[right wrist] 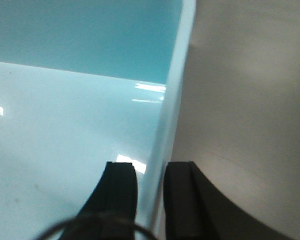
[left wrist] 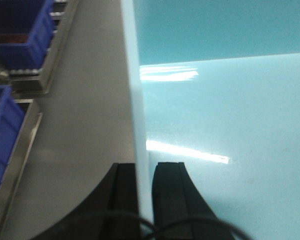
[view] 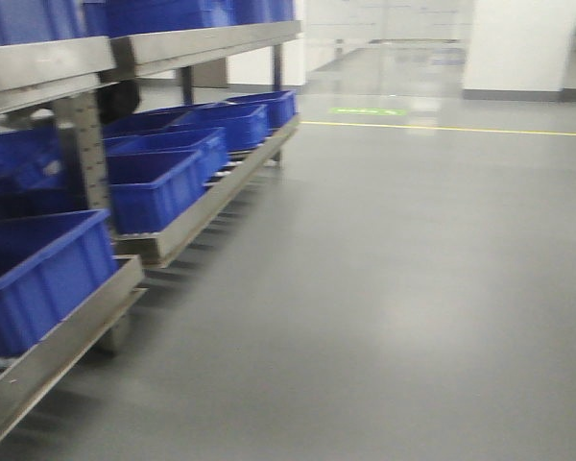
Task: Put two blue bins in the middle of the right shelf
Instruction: 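Drive across the floor carrying the light-blue bin in both grippers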
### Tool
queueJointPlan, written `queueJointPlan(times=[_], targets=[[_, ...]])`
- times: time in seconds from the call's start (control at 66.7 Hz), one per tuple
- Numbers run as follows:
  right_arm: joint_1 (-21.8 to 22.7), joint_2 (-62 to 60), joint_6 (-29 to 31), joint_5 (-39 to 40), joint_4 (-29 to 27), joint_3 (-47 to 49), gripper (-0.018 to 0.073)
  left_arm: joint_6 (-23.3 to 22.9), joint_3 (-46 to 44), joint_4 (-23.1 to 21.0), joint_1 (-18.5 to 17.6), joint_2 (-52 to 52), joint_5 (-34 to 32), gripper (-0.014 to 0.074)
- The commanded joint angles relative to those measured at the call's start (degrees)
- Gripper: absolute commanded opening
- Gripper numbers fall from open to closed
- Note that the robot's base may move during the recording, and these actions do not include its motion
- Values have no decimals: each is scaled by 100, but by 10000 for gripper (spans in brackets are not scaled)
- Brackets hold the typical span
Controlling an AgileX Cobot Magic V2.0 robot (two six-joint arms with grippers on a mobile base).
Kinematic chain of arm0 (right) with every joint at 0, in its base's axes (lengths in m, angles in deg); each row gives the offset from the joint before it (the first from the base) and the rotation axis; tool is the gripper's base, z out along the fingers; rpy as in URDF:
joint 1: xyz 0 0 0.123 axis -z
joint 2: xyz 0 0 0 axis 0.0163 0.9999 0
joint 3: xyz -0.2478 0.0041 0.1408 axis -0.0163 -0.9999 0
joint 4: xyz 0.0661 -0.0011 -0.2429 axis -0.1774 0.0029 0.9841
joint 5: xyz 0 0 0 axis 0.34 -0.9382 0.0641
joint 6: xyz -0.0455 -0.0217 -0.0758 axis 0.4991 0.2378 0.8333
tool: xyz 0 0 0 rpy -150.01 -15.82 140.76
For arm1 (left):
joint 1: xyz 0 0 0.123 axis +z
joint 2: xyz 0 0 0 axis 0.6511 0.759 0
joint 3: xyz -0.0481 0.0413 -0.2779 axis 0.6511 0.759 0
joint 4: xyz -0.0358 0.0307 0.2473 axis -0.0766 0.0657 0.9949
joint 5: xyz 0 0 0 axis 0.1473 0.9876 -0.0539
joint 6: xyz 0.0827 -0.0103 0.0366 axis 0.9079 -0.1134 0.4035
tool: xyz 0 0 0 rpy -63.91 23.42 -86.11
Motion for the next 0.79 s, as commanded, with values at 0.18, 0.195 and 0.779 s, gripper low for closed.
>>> queueJointPlan(times=[0.18,0.195,0.779], targets=[[35,-7,-102,376,178,46,-165,41,-99,-233,-51,-101,-172,-111],[35,-7,-102,376,178,46,-165,41,-99,-233,-51,-101,-172,-111],[35,-7,-102,376,178,46,-165,41,-99,-233,-51,-101,-172,-111]])
